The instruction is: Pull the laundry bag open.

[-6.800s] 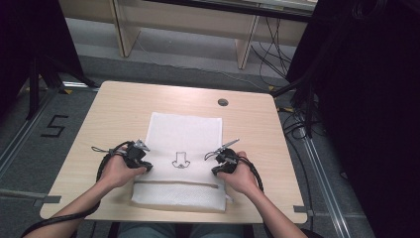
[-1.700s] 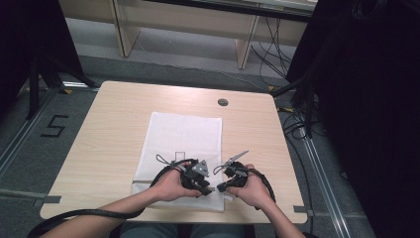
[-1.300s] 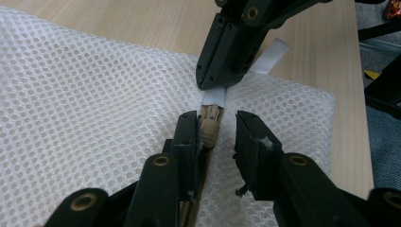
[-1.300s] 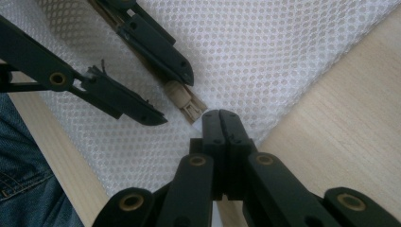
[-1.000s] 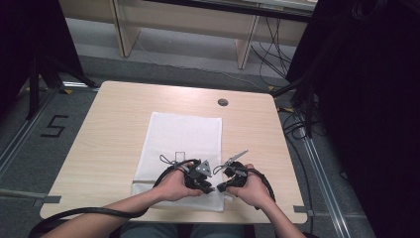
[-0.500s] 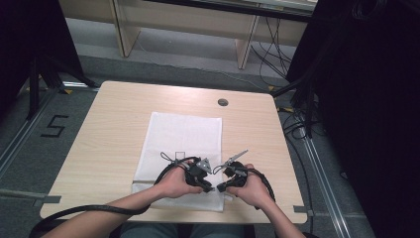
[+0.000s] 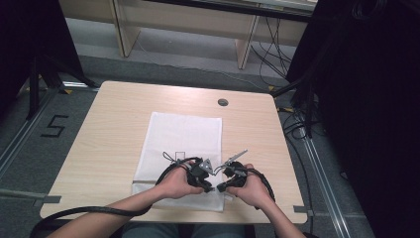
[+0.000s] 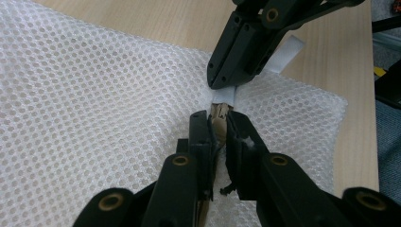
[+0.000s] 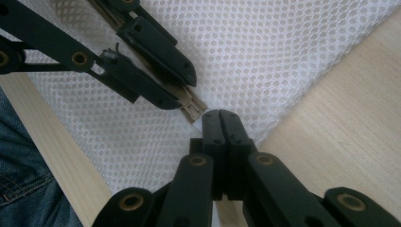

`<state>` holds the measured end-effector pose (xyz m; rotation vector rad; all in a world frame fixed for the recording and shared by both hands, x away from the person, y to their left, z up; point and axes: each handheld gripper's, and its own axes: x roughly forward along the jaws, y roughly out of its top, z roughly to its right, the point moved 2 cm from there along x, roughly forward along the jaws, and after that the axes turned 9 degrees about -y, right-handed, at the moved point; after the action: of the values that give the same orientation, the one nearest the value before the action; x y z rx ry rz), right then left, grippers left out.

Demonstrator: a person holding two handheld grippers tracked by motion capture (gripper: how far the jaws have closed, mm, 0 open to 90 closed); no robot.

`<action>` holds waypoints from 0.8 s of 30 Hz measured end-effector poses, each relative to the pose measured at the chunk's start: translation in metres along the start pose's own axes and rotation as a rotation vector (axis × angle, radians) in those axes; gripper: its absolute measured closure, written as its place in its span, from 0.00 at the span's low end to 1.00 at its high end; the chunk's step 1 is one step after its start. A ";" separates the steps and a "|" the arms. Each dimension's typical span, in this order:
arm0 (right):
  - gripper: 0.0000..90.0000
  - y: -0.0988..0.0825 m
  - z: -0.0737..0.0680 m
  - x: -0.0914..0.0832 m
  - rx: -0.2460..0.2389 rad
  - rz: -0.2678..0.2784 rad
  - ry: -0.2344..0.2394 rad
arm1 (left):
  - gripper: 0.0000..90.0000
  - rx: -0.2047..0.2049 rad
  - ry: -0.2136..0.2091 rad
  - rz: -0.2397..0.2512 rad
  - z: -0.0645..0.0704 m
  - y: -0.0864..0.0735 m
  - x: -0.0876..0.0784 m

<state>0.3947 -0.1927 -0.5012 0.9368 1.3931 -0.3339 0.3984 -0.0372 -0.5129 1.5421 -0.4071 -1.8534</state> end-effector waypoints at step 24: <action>1.00 0.001 -0.001 0.000 -0.005 -0.015 -0.013 | 1.00 0.020 -0.029 -0.012 -0.008 0.000 -0.009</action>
<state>0.3945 -0.1911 -0.5004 0.9188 1.3888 -0.3476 0.4069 -0.0296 -0.5082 1.5352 -0.4316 -1.8887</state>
